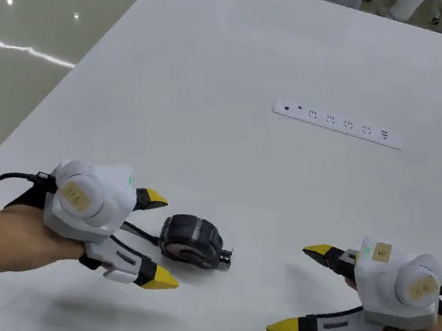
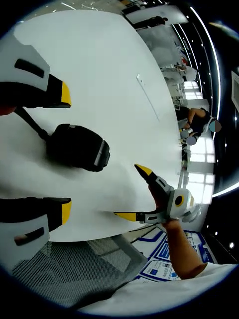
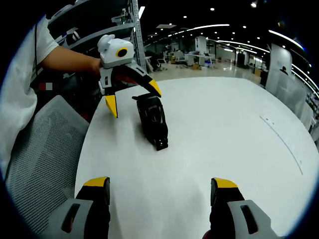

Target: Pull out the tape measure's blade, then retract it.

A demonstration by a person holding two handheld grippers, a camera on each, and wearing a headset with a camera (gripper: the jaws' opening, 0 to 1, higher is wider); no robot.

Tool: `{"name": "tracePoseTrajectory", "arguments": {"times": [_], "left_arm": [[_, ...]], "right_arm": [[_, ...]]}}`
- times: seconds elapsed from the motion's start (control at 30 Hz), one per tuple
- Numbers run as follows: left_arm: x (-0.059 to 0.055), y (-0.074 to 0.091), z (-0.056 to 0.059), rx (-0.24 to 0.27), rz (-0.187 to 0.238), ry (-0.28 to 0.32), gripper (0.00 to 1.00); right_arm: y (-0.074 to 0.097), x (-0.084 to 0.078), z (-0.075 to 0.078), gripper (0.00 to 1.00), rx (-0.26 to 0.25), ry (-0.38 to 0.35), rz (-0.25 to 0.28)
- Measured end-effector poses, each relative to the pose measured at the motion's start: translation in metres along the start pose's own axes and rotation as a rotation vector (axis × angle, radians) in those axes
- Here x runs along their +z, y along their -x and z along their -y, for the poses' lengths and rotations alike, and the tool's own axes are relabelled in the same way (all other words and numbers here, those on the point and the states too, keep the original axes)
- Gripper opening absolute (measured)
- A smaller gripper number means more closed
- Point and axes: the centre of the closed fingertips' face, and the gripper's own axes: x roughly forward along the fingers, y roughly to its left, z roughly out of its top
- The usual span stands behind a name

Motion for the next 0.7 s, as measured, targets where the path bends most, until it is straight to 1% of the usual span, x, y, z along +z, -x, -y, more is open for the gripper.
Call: {"name": "tracePoseTrajectory", "arguments": {"times": [0.1, 0.17, 0.23, 0.27, 0.33, 0.4, 0.47, 0.53, 0.67, 0.7], "left_arm": [[0.001, -0.004, -0.003, 0.006, 0.002, -0.006, 0.63], [-0.001, -0.006, -0.003, -0.011, -0.008, 0.000, 0.60], [-0.003, -0.008, -0.005, -0.008, -0.008, -0.009, 0.58], [-0.004, -0.009, -0.005, -0.015, -0.012, -0.005, 0.56], [-0.007, -0.011, -0.004, -0.023, -0.018, -0.003, 0.50], [-0.008, -0.013, -0.004, -0.026, -0.021, -0.016, 0.48], [-0.009, -0.015, -0.004, -0.032, -0.024, -0.010, 0.46], [-0.009, -0.017, -0.004, -0.036, -0.020, -0.012, 0.41], [-0.012, -0.022, -0.005, -0.027, -0.026, -0.016, 0.38], [-0.013, -0.023, -0.005, -0.026, -0.030, -0.027, 0.36]], "right_arm": [[-0.002, 0.005, 0.001, 0.83, 0.003, 0.002, 0.005], [-0.004, 0.006, 0.002, 0.83, 0.007, 0.003, 0.007], [-0.005, 0.009, 0.002, 0.83, 0.009, 0.005, 0.011], [-0.006, 0.010, 0.002, 0.83, 0.012, 0.006, 0.015], [-0.008, 0.011, 0.002, 0.83, 0.013, 0.007, 0.014], [-0.009, 0.012, 0.002, 0.83, 0.015, 0.004, 0.019], [-0.011, 0.012, 0.003, 0.83, 0.017, 0.003, 0.018], [-0.012, 0.012, 0.003, 0.82, 0.019, 0.001, 0.020], [-0.017, 0.013, 0.004, 0.82, 0.022, 0.002, 0.028], [-0.019, 0.012, 0.005, 0.82, 0.023, 0.002, 0.026]]}}
